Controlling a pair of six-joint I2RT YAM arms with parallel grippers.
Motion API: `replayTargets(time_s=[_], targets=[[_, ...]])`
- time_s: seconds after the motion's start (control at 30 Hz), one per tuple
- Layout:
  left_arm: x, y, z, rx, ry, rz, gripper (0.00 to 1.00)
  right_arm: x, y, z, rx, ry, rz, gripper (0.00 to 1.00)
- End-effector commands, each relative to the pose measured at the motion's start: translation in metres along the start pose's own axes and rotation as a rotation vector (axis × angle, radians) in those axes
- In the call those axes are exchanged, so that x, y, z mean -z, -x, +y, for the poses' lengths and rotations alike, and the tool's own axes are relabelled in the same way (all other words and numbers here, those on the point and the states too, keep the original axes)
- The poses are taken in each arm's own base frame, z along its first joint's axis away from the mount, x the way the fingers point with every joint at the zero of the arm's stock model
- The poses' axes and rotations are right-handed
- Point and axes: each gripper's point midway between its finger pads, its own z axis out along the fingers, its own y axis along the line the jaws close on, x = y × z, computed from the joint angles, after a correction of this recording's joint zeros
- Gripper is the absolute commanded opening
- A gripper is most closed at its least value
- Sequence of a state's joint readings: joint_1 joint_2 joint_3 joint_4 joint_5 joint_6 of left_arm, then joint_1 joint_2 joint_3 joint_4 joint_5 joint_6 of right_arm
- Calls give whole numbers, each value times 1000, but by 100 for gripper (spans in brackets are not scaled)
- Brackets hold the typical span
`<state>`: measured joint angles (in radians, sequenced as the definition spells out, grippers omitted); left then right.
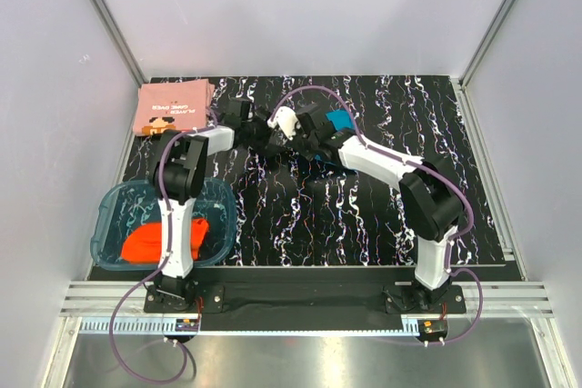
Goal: Fold and stack the t-shirts
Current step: Neatly place the folded tshirt to the corner
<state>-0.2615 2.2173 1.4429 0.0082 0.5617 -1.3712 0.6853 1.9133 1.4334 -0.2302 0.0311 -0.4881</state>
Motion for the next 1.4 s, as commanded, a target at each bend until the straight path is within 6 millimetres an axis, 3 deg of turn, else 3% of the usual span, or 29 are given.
replayTargets(time_s=[0.0, 0.1, 0.37, 0.73, 0.9, 1.03, 1.23, 1.37], targets=[[-21, 5, -8, 23, -22, -44, 90, 21, 24, -10, -29, -16, -88, 0], [-29, 5, -5, 38, -3, -49, 89, 23, 22, -10, -37, -18, -91, 0], [-28, 13, 16, 84, 110, -116, 84, 29, 28, -11, -48, -11, -119, 0], [-43, 21, 22, 77, 134, -107, 79, 31, 32, -16, -69, -9, -131, 0], [-46, 26, 18, 57, 129, -114, 76, 29, 30, -13, -77, 4, -126, 0], [-46, 34, 15, 38, 119, -123, 67, 30, 32, -13, -83, 9, -132, 0], [-48, 42, 7, -1, 122, -141, 65, 32, 36, -13, -90, 11, -142, 0], [-52, 45, 1, -14, 100, -146, 58, 34, 35, -11, -98, 17, -141, 0]])
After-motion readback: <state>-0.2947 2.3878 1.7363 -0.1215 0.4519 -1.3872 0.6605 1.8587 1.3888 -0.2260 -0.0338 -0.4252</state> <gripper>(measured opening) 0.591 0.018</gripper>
